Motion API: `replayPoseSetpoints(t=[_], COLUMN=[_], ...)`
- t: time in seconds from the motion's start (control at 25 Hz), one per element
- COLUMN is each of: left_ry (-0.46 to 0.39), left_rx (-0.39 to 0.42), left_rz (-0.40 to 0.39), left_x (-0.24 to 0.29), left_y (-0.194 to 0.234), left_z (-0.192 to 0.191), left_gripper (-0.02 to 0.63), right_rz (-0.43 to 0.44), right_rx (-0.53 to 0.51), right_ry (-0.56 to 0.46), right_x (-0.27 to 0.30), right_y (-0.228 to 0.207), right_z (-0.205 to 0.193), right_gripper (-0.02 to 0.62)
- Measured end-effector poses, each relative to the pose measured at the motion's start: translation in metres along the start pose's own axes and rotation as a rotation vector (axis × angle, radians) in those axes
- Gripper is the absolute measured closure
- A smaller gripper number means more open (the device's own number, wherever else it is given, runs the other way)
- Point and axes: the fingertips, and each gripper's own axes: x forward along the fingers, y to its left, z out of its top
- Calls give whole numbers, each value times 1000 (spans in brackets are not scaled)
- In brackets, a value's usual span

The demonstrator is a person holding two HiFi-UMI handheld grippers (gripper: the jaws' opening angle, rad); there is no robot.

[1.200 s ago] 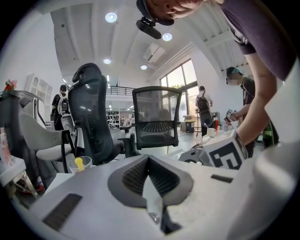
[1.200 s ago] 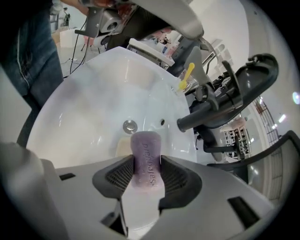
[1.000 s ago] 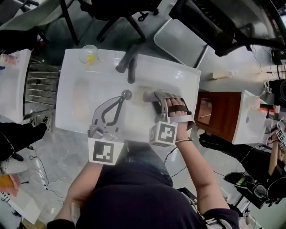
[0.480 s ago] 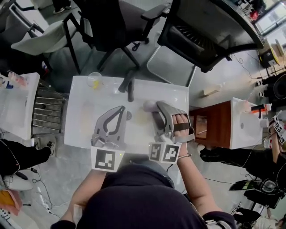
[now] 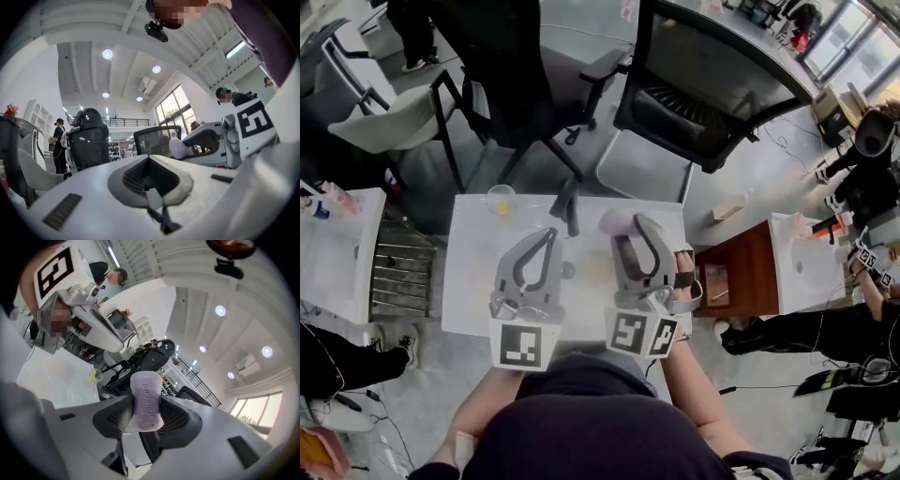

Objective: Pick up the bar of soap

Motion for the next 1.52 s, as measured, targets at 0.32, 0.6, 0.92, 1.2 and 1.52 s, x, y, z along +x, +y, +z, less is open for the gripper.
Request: replayPoseSetpoints(t=[0.32, 0.6, 0.92, 1.2, 1.52], left_ry=[-52, -80, -92, -92, -69], left_rx=[14, 3, 13, -9, 15], left_rz=[-18, 5, 50, 100, 127], left_x=[3, 3, 0, 9, 17], left_y=[7, 13, 15, 10, -15], left_z=[14, 25, 36, 51, 62], left_gripper=[609, 609, 609, 609, 609], right_rz=[-111, -122, -138, -134, -99], right_rx=[297, 567, 719, 761, 800], right_ry=[-60, -168, -273, -327, -346], right_x=[-12, -23, -34, -42, -45], right_y=[-36, -60, -79, -103, -119], right_z=[12, 16, 25, 19, -5], right_gripper=[407, 407, 407, 407, 405])
